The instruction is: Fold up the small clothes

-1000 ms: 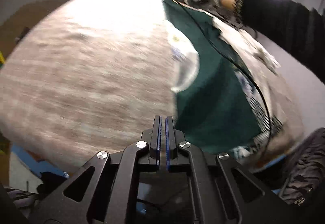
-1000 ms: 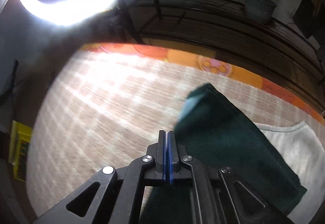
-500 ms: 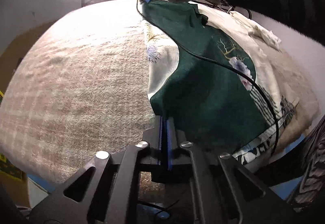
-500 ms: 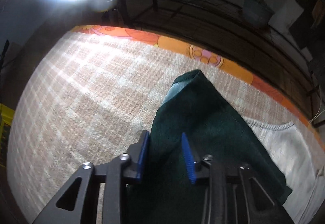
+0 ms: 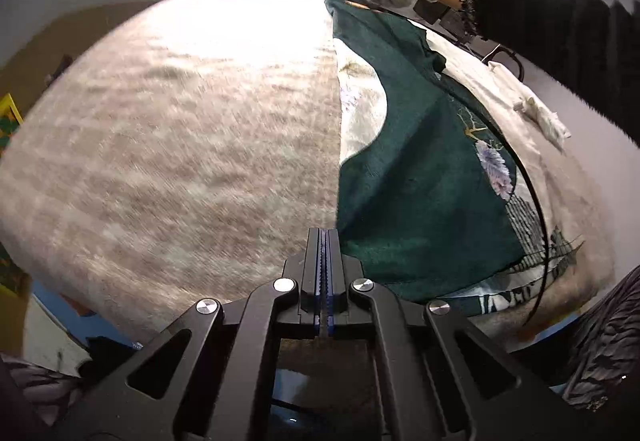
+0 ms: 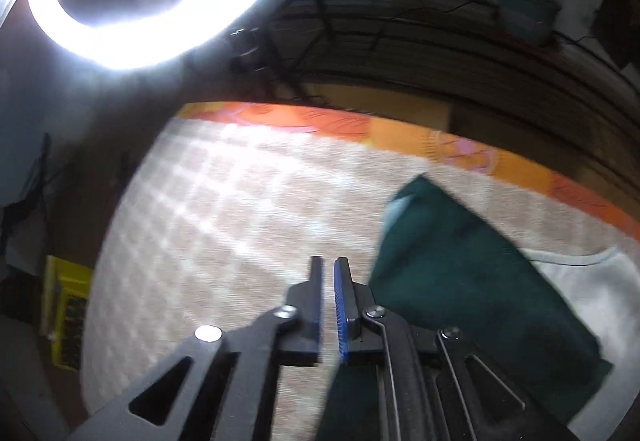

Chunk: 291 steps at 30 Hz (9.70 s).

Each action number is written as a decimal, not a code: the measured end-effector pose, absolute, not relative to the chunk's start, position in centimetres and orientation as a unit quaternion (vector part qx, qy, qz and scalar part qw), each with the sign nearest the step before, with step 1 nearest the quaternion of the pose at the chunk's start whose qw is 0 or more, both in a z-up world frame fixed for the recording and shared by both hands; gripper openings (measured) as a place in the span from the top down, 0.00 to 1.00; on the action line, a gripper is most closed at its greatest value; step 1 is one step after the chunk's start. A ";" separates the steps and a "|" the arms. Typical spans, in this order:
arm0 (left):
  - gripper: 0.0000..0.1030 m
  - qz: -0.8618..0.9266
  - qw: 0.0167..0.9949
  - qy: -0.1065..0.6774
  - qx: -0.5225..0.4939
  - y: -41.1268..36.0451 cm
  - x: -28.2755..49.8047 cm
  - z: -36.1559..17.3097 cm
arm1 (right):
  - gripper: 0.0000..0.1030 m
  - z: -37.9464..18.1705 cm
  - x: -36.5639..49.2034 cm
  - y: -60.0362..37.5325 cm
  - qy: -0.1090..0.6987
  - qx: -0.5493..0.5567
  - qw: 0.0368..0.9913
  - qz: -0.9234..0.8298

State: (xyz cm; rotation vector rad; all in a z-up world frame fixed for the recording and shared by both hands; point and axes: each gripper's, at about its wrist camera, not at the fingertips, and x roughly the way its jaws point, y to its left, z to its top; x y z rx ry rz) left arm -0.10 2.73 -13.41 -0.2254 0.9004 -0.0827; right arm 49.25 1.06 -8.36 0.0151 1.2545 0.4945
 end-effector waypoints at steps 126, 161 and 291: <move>0.83 -0.033 0.898 0.434 -0.066 4.2 47.6 -13.0 | 0.55 -7.5 44.4 -38.9 0.536 -0.047 0.843 0.008; 0.68 -0.190 0.841 0.502 0.061 -11.4 2.6 -13.5 | 0.32 -1.3 41.4 -25.9 0.513 0.080 0.818 0.249; 0.74 -0.233 0.895 0.380 0.014 -8.9 -4.3 -7.2 | 0.28 10.9 25.8 -35.2 0.365 0.044 0.923 0.117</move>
